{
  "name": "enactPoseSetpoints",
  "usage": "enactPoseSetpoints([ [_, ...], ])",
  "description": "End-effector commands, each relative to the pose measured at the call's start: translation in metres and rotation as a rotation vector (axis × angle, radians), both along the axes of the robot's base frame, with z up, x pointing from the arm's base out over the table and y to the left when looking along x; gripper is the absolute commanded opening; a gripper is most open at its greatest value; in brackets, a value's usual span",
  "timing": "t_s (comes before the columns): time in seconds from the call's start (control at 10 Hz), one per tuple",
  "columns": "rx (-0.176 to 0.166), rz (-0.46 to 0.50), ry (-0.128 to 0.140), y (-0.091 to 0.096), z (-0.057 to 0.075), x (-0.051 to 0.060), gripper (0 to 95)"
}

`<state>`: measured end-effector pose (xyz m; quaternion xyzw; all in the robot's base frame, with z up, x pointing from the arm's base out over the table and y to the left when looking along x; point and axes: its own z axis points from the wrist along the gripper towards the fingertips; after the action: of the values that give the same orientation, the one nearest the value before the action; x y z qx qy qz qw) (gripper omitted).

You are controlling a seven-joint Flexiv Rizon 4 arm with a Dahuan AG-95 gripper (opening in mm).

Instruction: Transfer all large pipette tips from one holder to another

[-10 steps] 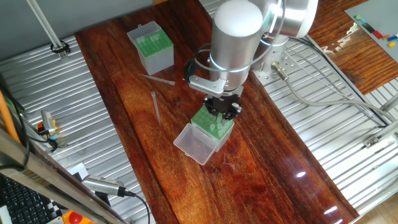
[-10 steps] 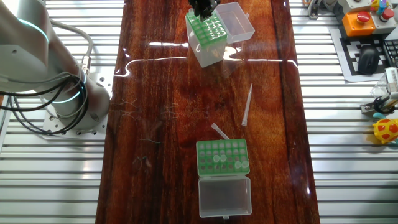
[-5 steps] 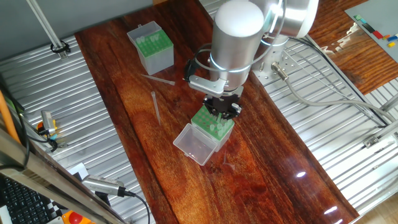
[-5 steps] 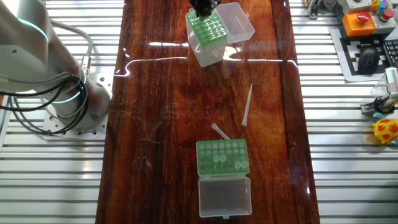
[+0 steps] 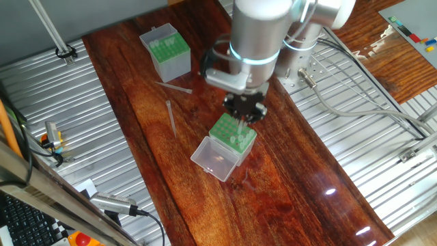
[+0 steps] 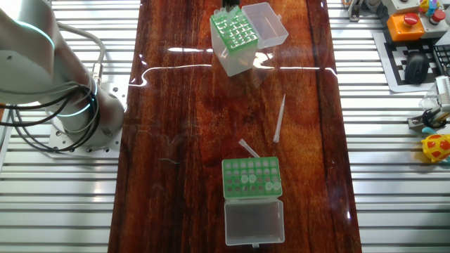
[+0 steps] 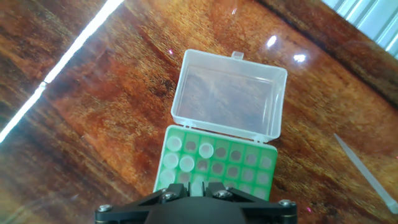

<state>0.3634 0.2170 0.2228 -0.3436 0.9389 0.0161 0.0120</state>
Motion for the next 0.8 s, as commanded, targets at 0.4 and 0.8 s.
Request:
enactPoseSetpoints([
  [0.4, 0.006, 0.029, 0.003, 0.001, 0.074, -0.009, 0.0],
  [0.8, 0.006, 0.036, 0.005, 0.004, 0.095, -0.010, 0.0],
])
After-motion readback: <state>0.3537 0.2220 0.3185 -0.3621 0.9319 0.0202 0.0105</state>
